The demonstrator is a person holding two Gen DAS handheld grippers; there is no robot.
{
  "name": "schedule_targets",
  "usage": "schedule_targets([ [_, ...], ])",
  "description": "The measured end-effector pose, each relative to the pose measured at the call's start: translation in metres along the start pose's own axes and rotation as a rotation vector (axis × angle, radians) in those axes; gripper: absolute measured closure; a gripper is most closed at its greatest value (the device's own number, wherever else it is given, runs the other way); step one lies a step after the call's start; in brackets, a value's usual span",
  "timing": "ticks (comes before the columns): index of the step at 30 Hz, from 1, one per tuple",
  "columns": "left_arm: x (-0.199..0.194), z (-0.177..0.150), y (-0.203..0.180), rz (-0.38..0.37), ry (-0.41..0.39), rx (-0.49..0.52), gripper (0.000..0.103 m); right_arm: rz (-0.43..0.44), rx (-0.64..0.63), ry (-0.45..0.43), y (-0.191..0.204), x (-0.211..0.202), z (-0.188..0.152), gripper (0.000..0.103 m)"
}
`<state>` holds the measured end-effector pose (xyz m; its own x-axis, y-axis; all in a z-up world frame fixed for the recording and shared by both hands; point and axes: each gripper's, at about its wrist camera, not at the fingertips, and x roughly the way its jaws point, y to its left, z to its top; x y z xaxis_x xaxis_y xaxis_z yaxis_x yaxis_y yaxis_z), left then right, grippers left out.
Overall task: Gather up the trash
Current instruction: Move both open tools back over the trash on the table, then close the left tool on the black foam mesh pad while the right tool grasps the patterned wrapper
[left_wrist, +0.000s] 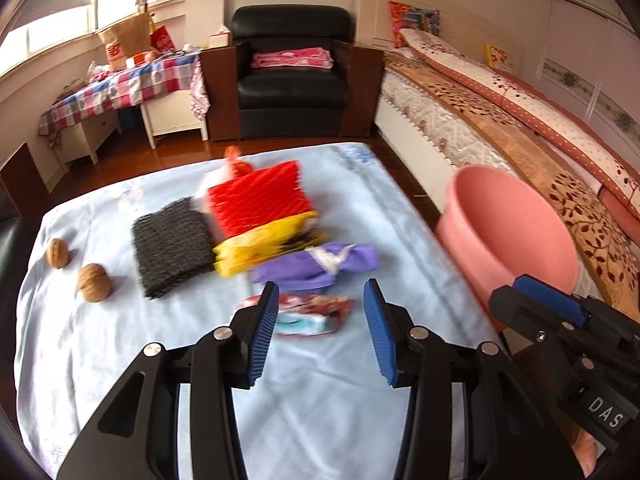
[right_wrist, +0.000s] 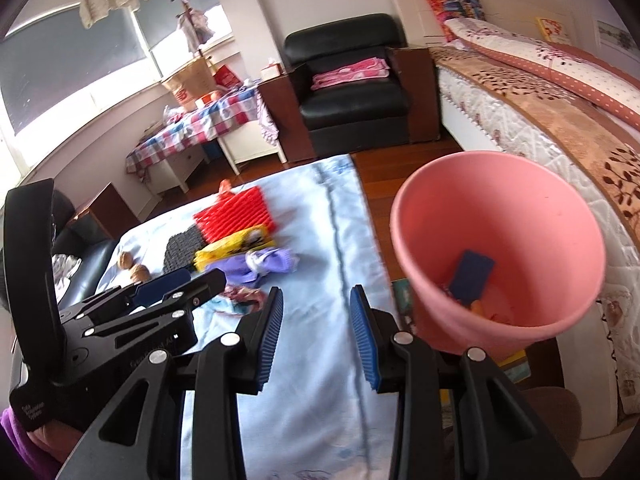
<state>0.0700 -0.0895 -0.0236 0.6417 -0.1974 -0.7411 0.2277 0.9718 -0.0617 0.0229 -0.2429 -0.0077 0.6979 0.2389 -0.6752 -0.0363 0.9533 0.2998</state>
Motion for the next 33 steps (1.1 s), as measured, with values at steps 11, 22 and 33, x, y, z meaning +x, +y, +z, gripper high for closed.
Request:
schedule_targets([
  [11,-0.01,-0.022,0.088,0.089,0.012,-0.104,0.059,0.072,-0.052,0.057,0.025,0.025,-0.01,0.069],
  [22,0.018,0.0,0.127,0.096,0.075,-0.266,0.059,0.131,-0.077,0.082,0.029,0.037,-0.014,0.065],
  [33,0.053,0.016,0.135,0.137,0.12,-0.378,0.059,0.142,-0.072,0.11,0.025,0.052,-0.011,0.061],
])
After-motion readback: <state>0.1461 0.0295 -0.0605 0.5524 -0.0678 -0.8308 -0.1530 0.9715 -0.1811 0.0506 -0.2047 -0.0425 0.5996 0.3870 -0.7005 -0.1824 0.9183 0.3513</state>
